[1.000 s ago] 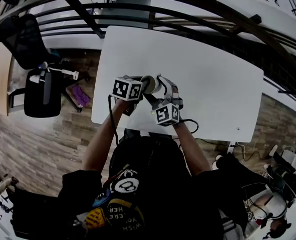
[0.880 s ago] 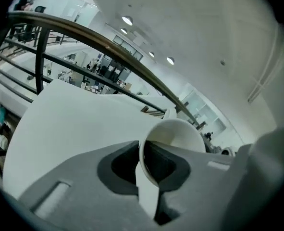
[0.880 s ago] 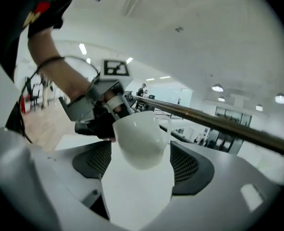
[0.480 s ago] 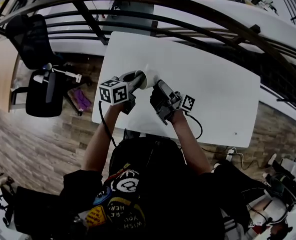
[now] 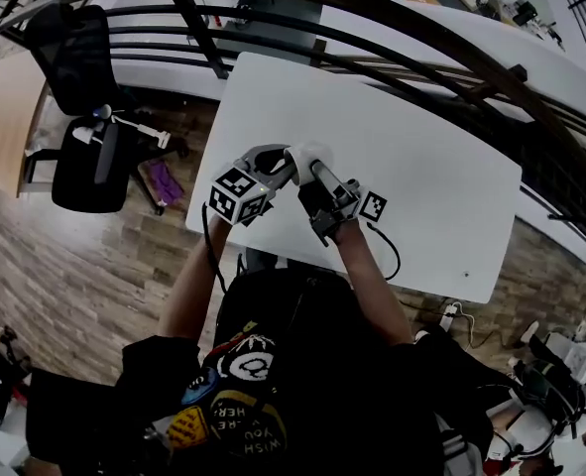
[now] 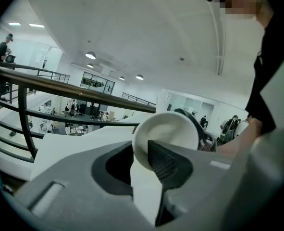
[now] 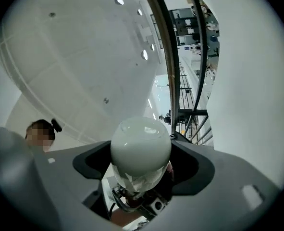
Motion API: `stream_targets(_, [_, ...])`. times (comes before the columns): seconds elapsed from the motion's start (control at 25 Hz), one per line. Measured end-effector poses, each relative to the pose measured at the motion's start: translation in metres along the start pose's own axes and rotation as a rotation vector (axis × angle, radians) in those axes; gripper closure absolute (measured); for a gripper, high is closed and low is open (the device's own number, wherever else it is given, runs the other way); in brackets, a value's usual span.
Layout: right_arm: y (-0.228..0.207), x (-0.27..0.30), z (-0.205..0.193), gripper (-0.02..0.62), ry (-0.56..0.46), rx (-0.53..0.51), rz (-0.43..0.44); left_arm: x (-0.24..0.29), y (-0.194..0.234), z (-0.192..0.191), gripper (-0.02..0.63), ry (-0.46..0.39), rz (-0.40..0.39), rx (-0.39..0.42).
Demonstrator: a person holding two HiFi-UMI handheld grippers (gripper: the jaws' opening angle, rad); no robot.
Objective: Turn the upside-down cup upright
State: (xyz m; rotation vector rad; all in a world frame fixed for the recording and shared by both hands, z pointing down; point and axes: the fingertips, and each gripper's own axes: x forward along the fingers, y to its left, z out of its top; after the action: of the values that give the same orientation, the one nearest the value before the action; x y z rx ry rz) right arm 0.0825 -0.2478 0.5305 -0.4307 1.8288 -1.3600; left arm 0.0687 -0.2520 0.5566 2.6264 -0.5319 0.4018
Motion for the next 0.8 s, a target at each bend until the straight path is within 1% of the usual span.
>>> stream_targets(0.04, [-0.005, -0.001, 0.0, 0.218, 0.025, -0.048, -0.026, -0.002, 0.003, -0.009, 0.512, 0.015, 0.016, -0.004])
stream_targets(0.12, [-0.015, 0.001, -0.001, 0.218, 0.065, -0.125, -0.069, -0.006, 0.013, -0.028, 0.511, 0.039, 0.056, -0.038])
stream_targets(0.16, [-0.022, 0.001, 0.001, 0.218, 0.067, -0.147, -0.086, -0.009, 0.019, -0.038, 0.512, 0.052, 0.075, -0.059])
stream_targets(0.28, [-0.042, -0.006, 0.017, 0.218, 0.028, -0.203, -0.154, -0.018, 0.031, -0.065, 0.511, 0.078, 0.127, -0.116])
stream_targets(0.4, [-0.07, -0.015, 0.033, 0.218, 0.055, -0.329, -0.276, -0.029, 0.037, -0.077, 0.512, 0.081, 0.173, -0.153])
stream_targets(0.52, [-0.112, -0.032, 0.044, 0.218, 0.121, -0.468, -0.444, -0.042, 0.036, -0.082, 0.528, 0.067, 0.215, -0.174])
stream_targets(0.6, [-0.139, -0.04, 0.05, 0.219, 0.19, -0.608, -0.561, -0.049, 0.035, -0.085, 0.534, 0.064, 0.239, -0.179])
stream_targets(0.68, [-0.168, -0.046, 0.059, 0.219, 0.291, -0.81, -0.701, -0.056, 0.037, -0.087, 0.537, 0.062, 0.263, -0.182])
stream_targets(0.72, [-0.183, -0.047, 0.064, 0.218, 0.351, -0.921, -0.777, -0.061, 0.041, -0.088, 0.552, 0.06, 0.281, -0.184])
stream_targets(0.76, [-0.197, -0.049, 0.065, 0.219, 0.416, -1.023, -0.84, -0.067, 0.044, -0.091, 0.586, 0.057, 0.301, -0.187])
stream_targets(0.8, [-0.21, -0.049, 0.065, 0.219, 0.48, -1.11, -0.885, -0.074, 0.047, -0.094, 0.6, 0.053, 0.32, -0.194])
